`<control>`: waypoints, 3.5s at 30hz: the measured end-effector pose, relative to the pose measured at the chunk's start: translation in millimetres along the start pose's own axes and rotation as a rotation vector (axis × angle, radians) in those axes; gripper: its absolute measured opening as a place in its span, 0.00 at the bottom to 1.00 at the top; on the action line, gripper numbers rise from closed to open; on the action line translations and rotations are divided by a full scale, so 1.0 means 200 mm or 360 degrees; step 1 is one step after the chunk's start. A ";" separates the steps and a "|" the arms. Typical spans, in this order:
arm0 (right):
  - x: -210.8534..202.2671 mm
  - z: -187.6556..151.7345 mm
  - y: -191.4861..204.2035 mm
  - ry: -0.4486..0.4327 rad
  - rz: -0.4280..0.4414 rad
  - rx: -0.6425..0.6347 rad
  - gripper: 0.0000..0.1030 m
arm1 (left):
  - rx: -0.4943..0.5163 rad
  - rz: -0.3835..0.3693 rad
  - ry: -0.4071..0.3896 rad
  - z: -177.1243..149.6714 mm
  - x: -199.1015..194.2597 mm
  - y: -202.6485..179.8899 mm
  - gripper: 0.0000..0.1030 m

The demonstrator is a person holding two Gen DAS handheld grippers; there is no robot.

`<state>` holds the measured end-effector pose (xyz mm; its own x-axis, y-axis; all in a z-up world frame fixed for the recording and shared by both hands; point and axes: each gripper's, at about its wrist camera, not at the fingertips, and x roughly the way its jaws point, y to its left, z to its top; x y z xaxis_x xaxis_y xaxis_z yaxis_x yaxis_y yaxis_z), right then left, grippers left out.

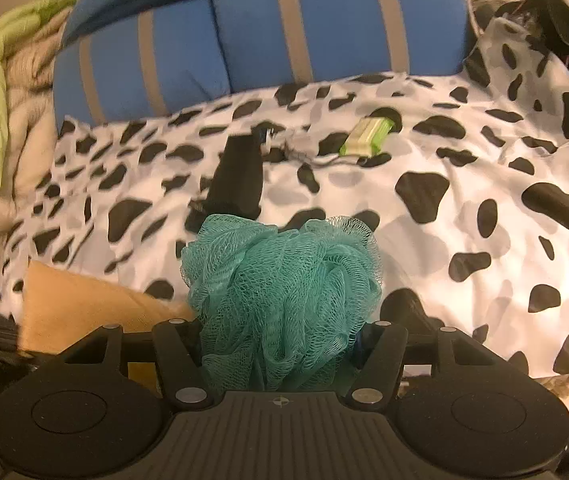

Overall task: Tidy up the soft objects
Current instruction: 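Lift the pouch with the left tool while the right tool carries the sponge, then lower pouch and sponge into the cardboard box and open both tools, then move both tools back toward the black foam sleeve and wrapped roll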

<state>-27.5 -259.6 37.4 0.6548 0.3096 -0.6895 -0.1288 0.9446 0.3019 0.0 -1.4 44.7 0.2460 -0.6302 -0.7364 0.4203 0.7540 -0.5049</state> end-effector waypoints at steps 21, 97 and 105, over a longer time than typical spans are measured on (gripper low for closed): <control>0.22 -0.11 0.17 0.0501 0.0056 -0.0297 0.68 | -0.0180 0.0464 0.0491 -0.04 0.22 0.14 0.54; 0.17 0.01 0.08 0.0217 -0.0266 -0.0159 1.00 | 0.0036 0.0778 -0.0130 0.07 0.04 0.03 0.68; 0.16 0.08 0.05 0.0096 -0.0256 -0.0123 1.00 | 0.0092 0.0776 -0.0207 0.10 0.01 0.02 0.68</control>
<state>3.4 -242.5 28.6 0.6260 0.1577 -0.7637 -0.0842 0.9873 0.1348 20.0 -2.6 49.7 0.5310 -0.2281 -0.8161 0.2759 0.9571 -0.0880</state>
